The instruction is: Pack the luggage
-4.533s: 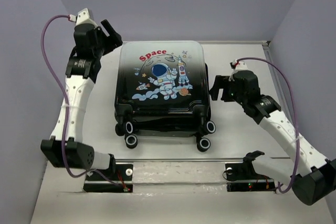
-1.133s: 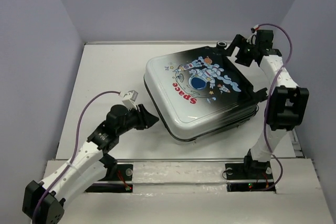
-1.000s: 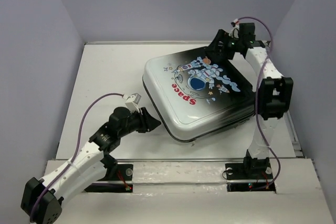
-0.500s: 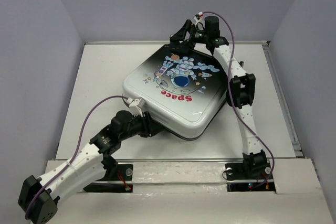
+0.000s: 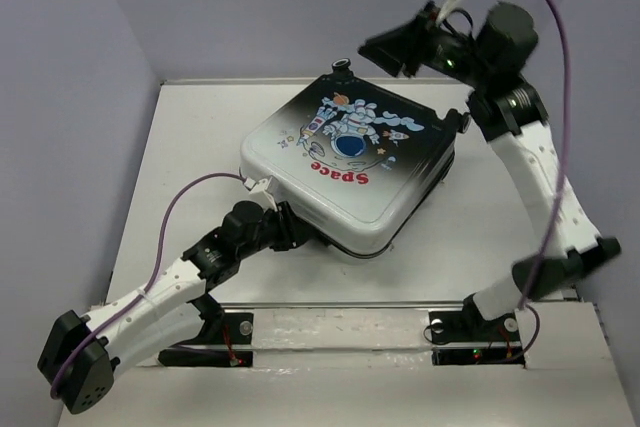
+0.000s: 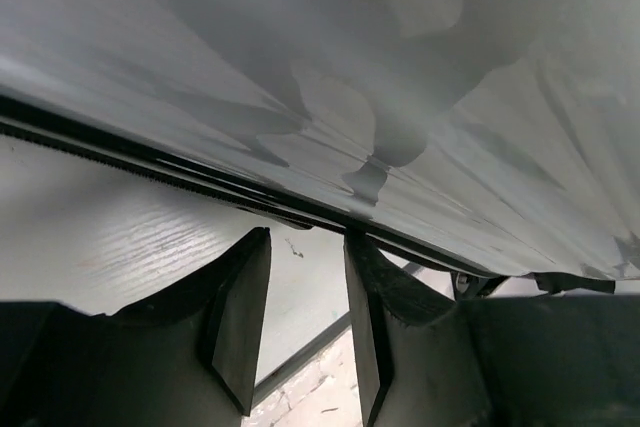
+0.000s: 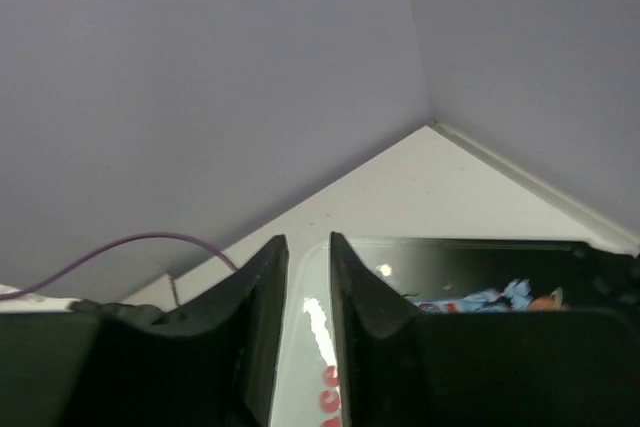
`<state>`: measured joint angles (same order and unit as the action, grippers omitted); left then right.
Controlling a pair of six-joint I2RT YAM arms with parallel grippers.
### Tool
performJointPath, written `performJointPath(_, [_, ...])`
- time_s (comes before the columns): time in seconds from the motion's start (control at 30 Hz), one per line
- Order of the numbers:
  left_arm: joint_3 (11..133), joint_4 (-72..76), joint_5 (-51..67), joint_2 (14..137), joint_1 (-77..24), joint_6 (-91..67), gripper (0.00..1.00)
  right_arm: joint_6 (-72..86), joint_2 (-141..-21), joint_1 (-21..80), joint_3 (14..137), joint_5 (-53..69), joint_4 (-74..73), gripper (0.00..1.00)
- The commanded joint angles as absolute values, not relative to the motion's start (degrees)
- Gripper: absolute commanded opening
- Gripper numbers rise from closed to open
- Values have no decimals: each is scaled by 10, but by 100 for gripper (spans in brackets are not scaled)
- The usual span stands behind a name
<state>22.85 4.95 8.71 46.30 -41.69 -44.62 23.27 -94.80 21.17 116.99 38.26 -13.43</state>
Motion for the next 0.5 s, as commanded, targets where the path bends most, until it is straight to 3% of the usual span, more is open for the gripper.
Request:
performJointPath(0.0, [287, 162, 6, 451, -410, -473, 47, 182, -790, 223, 845, 306, -96, 11])
performJointPath(0.03, [288, 163, -15, 449, -410, -472, 49, 185, -688, 243, 703, 281, -75, 7])
performJointPath(0.1, [294, 156, -29, 443, -410, -460, 52, 220, -545, 264, 575, 251, -27, 7])
performJointPath(0.23, [301, 135, -40, 427, -410, -444, 63, 273, -356, 279, 338, 211, 14, 7])
performJointPath(0.27, [314, 127, -44, 427, -410, -440, 69, 280, -328, 279, 284, 205, 4, 7])
performJointPath(0.4, [345, 92, -55, 440, -410, -418, 78, 302, -259, 279, 234, 202, -23, 8])
performJointPath(0.47, [352, 81, -66, 447, -410, -414, 80, 302, -238, 279, 210, 193, -25, 21])
